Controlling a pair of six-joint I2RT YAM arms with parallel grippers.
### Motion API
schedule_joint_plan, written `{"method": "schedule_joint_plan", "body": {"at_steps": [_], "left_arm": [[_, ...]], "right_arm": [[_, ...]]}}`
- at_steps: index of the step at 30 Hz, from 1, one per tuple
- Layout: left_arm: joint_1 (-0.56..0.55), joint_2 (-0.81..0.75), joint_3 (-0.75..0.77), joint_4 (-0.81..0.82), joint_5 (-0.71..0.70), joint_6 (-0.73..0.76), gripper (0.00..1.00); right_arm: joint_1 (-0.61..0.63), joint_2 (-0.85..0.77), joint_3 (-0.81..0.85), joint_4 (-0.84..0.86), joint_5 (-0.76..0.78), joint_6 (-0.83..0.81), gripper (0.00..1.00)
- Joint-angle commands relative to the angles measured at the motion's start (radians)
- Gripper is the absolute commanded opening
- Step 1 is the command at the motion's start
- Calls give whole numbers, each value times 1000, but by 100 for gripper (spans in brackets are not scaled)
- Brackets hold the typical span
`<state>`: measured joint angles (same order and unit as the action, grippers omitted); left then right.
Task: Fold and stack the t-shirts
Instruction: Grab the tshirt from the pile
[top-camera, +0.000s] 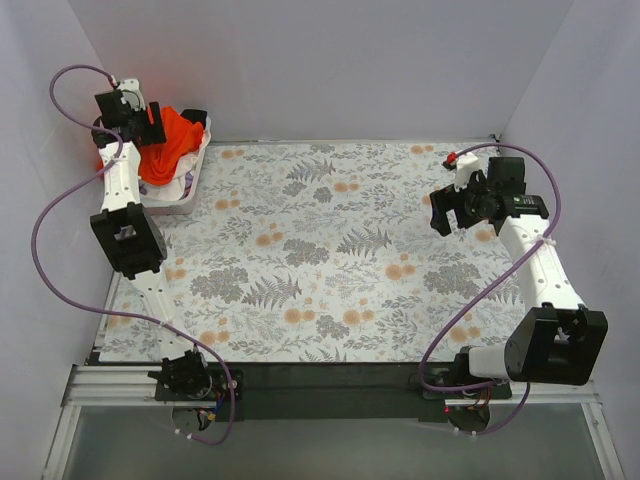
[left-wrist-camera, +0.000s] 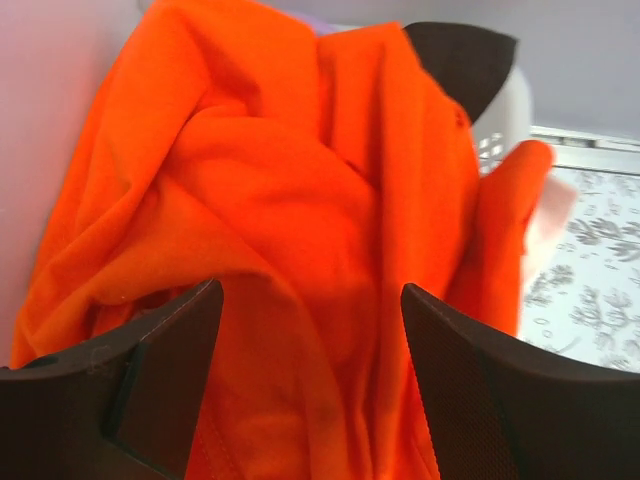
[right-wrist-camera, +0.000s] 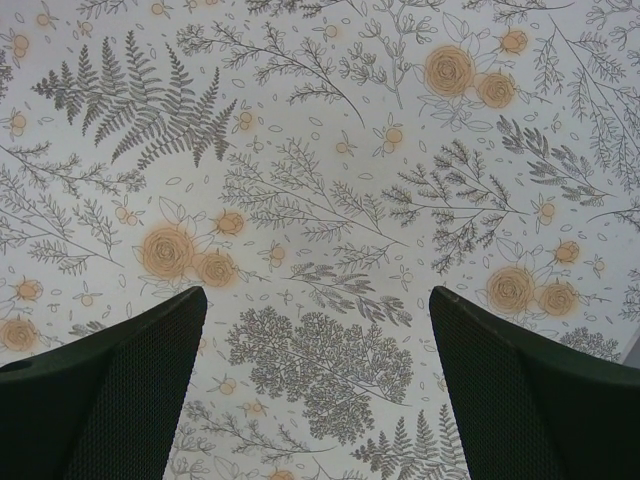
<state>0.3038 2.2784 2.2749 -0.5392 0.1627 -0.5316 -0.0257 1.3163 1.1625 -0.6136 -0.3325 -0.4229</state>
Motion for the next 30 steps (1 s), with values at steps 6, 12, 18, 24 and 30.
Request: {"method": "schedule_joint_plan", "body": {"at_steps": [6, 12, 18, 24, 30], "left_arm": [[0, 7, 15, 84, -193, 31, 63], [0, 18, 23, 87, -164, 30, 25], [0, 20, 26, 85, -164, 7, 25], [0, 30, -2, 85, -175, -2, 32], [3, 52, -8, 85, -186, -33, 30]], "right_arm": [[-2, 34, 71, 5, 13, -11, 98], [0, 44, 74, 6, 13, -13, 99], [0, 43, 89, 0, 32, -13, 98], [0, 38, 95, -11, 36, -20, 98], [0, 44, 141, -57, 66, -43, 98]]}}
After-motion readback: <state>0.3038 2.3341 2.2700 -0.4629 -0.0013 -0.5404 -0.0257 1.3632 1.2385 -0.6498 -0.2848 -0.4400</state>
